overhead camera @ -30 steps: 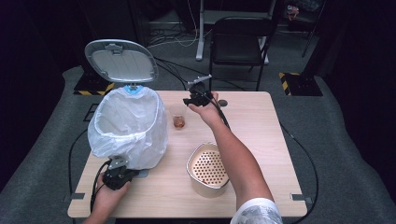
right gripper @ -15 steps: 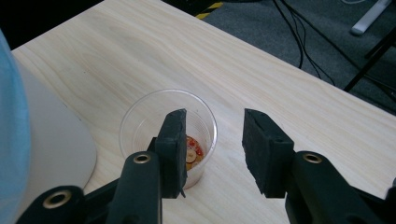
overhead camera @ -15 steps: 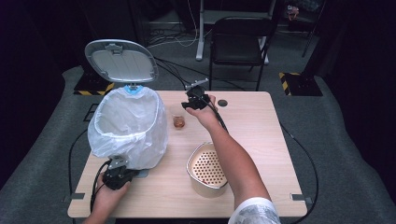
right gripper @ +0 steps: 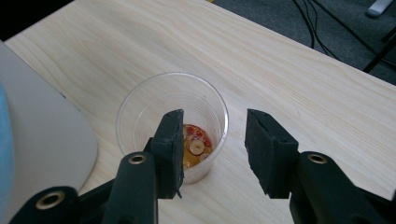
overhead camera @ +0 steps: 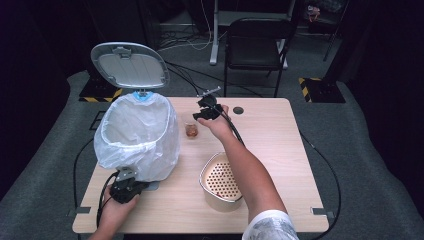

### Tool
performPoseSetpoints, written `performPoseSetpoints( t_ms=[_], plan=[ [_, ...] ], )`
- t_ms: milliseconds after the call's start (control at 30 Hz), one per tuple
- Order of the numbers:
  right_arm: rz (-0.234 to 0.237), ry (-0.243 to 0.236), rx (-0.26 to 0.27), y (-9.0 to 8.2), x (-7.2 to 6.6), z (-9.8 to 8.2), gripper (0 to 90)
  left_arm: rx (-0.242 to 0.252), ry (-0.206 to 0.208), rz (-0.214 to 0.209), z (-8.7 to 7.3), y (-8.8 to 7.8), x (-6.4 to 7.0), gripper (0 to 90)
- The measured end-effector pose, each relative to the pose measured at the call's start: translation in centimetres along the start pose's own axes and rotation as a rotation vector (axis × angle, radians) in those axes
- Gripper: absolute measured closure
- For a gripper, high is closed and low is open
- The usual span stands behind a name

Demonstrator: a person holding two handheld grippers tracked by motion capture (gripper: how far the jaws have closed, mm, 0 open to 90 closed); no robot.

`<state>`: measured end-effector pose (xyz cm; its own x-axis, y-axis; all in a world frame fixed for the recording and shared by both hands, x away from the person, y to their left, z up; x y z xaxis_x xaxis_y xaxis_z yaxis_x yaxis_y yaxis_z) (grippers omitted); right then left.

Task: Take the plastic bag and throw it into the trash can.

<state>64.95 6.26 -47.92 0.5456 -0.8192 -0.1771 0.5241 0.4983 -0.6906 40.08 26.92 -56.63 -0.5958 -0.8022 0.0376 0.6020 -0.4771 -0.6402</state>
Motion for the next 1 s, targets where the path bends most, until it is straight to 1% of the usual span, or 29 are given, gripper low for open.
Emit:
performPoseSetpoints(
  t_ms=[100, 267, 333, 367, 467, 500, 533, 567, 633, 700, 767, 867, 900, 1000],
  plan=[
    [-0.002, -0.006, -0.013, 0.23, -0.07, -0.16, 56.9, 0.002, -0.002, 0.000, 0.01, 0.01, 0.00, 90.0],
    [0.000, 0.009, -0.040, 0.59, 0.06, -0.49, 59.7, 0.006, -0.002, 0.001, 0.02, 0.04, 0.00, 90.0],
    [0.003, 0.018, -0.049, 0.72, 0.09, -0.64, 62.3, 0.008, -0.002, -0.001, 0.03, 0.05, 0.01, 90.0],
    [0.007, 0.031, -0.046, 0.79, 0.03, -0.64, 63.0, 0.008, -0.002, -0.001, 0.03, 0.05, 0.00, 90.0],
    [0.022, 0.044, -0.054, 0.79, -0.10, -0.68, 69.0, 0.008, -0.002, 0.000, 0.03, 0.05, 0.01, 90.0],
    [0.025, 0.039, -0.059, 0.73, -0.15, -0.71, 71.3, 0.008, -0.002, 0.000, 0.03, 0.05, 0.01, 90.0],
    [0.028, 0.022, -0.061, 0.72, -0.06, -0.69, 72.5, -0.001, 0.000, 0.003, 0.00, -0.01, 0.00, 90.0],
    [0.033, 0.024, -0.066, 0.69, -0.14, -0.71, 73.8, -0.002, -0.001, 0.005, -0.01, -0.02, -0.01, 90.0],
    [0.027, 0.030, -0.068, 0.62, -0.18, -0.70, 77.3, 0.002, -0.002, 0.006, 0.01, 0.01, 0.00, 90.0],
    [0.031, 0.021, -0.075, 0.52, -0.11, -0.73, 79.4, -0.002, -0.001, 0.006, -0.01, -0.01, 0.00, 90.0],
    [0.032, 0.023, -0.079, 0.49, -0.11, -0.74, 80.2, -0.002, 0.000, 0.008, 0.00, -0.01, -0.01, 90.0],
    [0.033, 0.033, -0.086, 0.47, -0.10, -0.78, 84.6, -0.004, 0.000, 0.008, -0.02, -0.03, -0.01, 90.0],
    [0.033, 0.029, -0.089, 0.44, -0.08, -0.80, 86.2, -0.004, 0.000, 0.008, -0.01, -0.03, -0.01, 90.0],
    [0.044, 0.025, -0.100, 0.38, -0.22, -0.88, 86.7, -0.002, 0.000, 0.006, -0.01, -0.02, -0.01, 90.0]
  ],
)
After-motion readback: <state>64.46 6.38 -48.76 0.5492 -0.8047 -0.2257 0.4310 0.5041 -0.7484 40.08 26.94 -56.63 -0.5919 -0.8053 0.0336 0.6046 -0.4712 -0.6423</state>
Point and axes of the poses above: each handheld gripper's, and its own axes: y roughly forward along the jaws, z roughly out of its top, x roughly to its right, the point moved 8 cm from there along y, roughly forward along the jaws, and after that the axes turned 10 degrees about y, right-handed, at the moved point
